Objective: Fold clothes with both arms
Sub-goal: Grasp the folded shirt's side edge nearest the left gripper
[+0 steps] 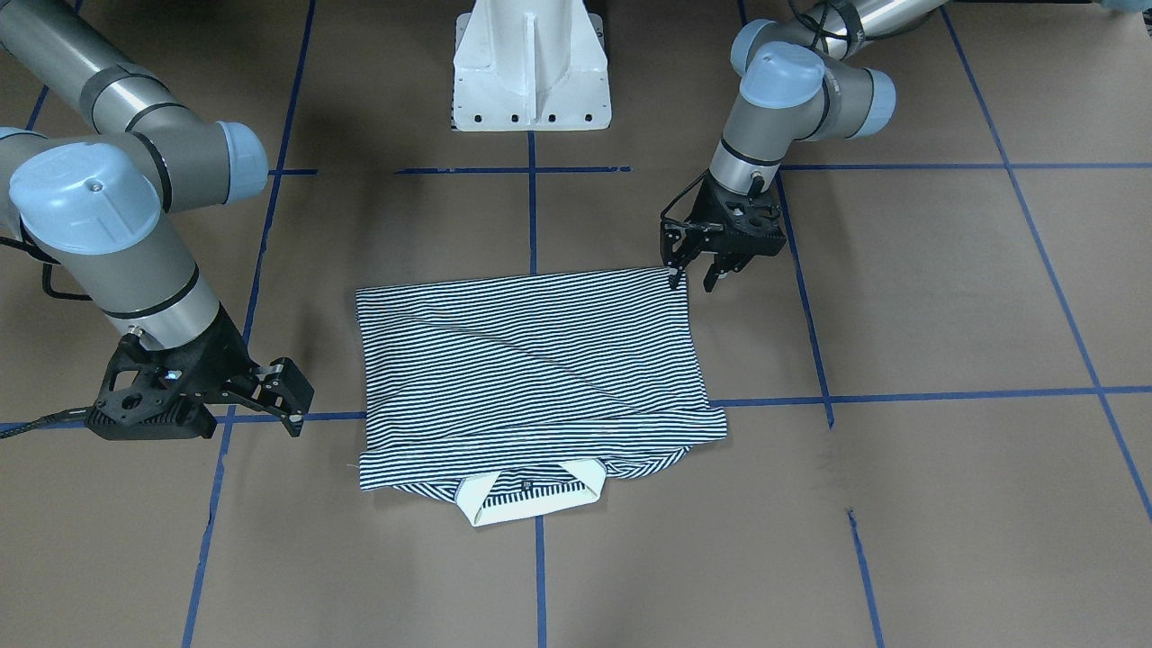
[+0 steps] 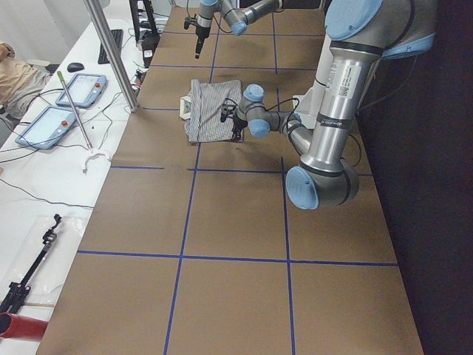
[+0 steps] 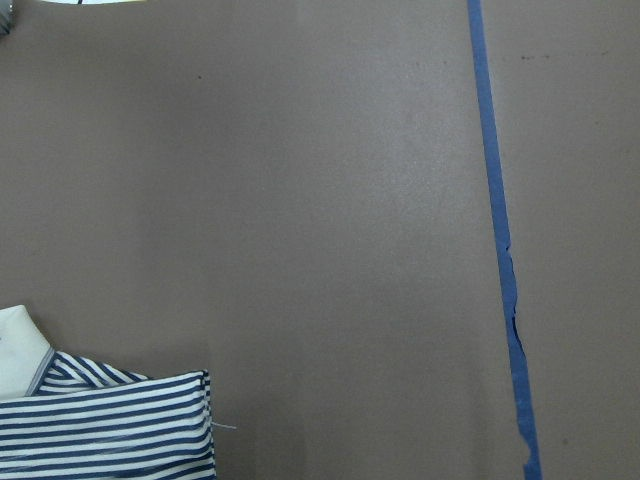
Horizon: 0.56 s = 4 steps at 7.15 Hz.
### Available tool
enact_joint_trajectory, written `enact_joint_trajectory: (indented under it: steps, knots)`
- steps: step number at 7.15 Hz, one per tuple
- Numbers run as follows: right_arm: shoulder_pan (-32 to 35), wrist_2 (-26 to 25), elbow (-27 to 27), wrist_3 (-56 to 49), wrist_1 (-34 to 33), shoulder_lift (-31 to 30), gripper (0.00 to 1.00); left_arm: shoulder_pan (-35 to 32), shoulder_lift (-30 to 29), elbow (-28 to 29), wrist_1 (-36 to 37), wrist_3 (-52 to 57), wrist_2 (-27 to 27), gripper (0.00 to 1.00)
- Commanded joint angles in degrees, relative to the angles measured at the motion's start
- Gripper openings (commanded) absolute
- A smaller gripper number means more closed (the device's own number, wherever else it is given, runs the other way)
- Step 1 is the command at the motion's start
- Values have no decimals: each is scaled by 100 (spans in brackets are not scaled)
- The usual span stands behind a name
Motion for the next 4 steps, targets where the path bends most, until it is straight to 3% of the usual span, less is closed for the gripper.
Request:
enact_joint_trajectory:
  steps: [1, 3, 4]
  knots:
    - [0, -28, 2, 2, -9, -52, 100, 166, 4, 14, 8, -38, 13, 57]
    - [0, -28, 2, 2, -9, -62, 100, 315, -14, 22, 17, -169, 31, 52]
    - [0, -28, -7, 2, -9, -62, 100, 430, -23, 31, 17, -213, 31, 37]
